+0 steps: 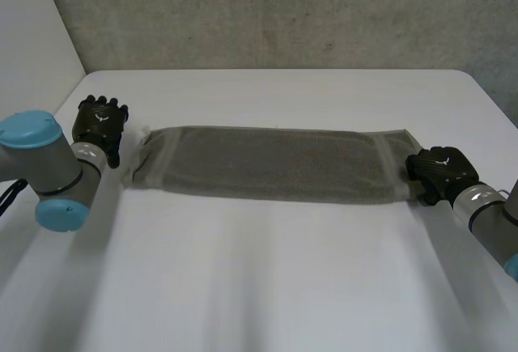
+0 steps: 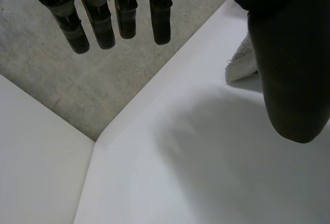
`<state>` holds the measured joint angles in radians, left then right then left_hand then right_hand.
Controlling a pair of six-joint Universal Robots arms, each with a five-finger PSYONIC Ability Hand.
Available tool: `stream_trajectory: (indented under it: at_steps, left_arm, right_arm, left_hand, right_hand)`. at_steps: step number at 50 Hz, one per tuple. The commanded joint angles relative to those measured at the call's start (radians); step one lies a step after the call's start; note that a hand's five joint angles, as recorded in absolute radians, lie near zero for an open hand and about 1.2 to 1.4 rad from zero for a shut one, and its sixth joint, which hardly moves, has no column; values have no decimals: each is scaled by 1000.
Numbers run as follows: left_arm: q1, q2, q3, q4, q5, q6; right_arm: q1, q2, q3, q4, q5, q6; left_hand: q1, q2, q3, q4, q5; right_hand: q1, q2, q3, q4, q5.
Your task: Fold the towel.
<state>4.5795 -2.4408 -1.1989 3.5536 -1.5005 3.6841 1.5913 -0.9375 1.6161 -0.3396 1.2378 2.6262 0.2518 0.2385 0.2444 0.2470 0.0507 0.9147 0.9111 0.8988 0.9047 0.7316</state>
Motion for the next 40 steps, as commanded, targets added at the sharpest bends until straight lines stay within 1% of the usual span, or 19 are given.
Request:
stream_trajectory:
  at_steps: [1,2,9,12,14,16,19,21,22,24,30,31,33,34,35,36,37,38,40]
  left_arm:
    - [-4,23,-36,-2,0,-7]
    - [-4,23,-36,-2,0,-7]
    - [-4,101,-83,-4,0,-15]
    - [-2,124,-97,-6,0,-23]
    - [-2,172,-134,-10,2,-44]
    - [-1,201,-154,-10,3,-58]
    - [6,259,-201,-13,5,-82]
    - [9,289,-228,-12,8,-93]
    - [10,322,-254,-12,9,-104]
    - [12,354,-278,-12,11,-116]
    - [6,451,-359,-12,16,-179]
    - [6,451,-360,-12,16,-179]
    - [-4,499,-383,-12,16,-235]
    - [-4,499,-383,-12,16,-236]
    - [-5,517,-392,-12,16,-268]
    - [-5,517,-392,-12,16,-268]
    - [-8,534,-398,-12,17,-303]
    - [-10,552,-401,-12,16,-341]
    - [-14,566,-401,-13,17,-366]
  right_arm:
    - [1,13,-16,-1,9,2]
    - [1,11,-18,-1,18,0]
    - [-7,-12,-19,10,42,-11]
    - [-16,-38,-10,16,42,-43]
    - [-36,-53,-2,19,40,-66]
    - [-92,-82,10,39,26,-121]
    - [-120,-95,7,56,23,-160]
    - [-181,-112,-13,102,16,-230]
    - [-182,-112,-13,102,15,-230]
    - [-238,-127,-62,142,3,-285]
    - [-246,-132,-174,197,-32,-296]
    - [-241,-135,-215,215,-32,-292]
    - [-224,-142,-248,232,-34,-287]
    - [-185,-156,-278,246,-34,-279]
    - [-118,-168,-306,251,-31,-269]
    - [-117,-168,-306,251,-31,-268]
    - [-43,-172,-333,248,-26,-252]
    - [-42,-172,-334,248,-26,-252]
    - [106,-165,-389,244,-20,-224]
  left_hand:
    - [-65,-51,-57,-60,-38]
    - [-65,-51,-57,-60,-38]
    - [-68,-54,-60,-63,-41]
    - [-68,-54,-60,-63,-41]
    - [-68,-54,-60,-63,-41]
    - [-68,-54,-60,-63,-41]
    - [-71,-57,-63,-66,-44]
    - [-74,-60,-66,-69,-47]
    - [-74,-60,-66,-69,-47]
    - [-74,-60,-66,-69,-47]
    - [-74,-60,-66,-69,-47]
    - [-74,-60,-66,-69,-47]
    - [-74,-60,-66,-69,-47]
    - [-74,-60,-66,-69,-47]
    - [-74,-60,-66,-69,-47]
    - [-74,-60,-66,-69,-47]
    - [-74,-60,-66,-69,-47]
    - [-74,-60,-66,-69,-47]
    - [-74,-60,-66,-69,-47]
  right_hand:
    - [337,341,353,347,346]
    - [458,462,474,468,466]
    - [482,485,497,492,490]
    - [482,485,497,492,490]
    - [482,485,497,492,490]
    - [482,485,497,492,490]
    - [482,485,497,492,490]
    - [482,485,497,492,490]
    - [482,485,497,492,490]
    - [482,485,497,492,490]
    - [482,485,497,492,490]
    - [482,485,497,492,490]
    - [482,485,497,492,490]
    - [482,485,497,492,490]
    - [482,485,497,492,490]
    - [482,485,497,492,490]
    - [482,485,497,492,490]
    - [482,485,497,492,490]
    - [482,485,497,492,490]
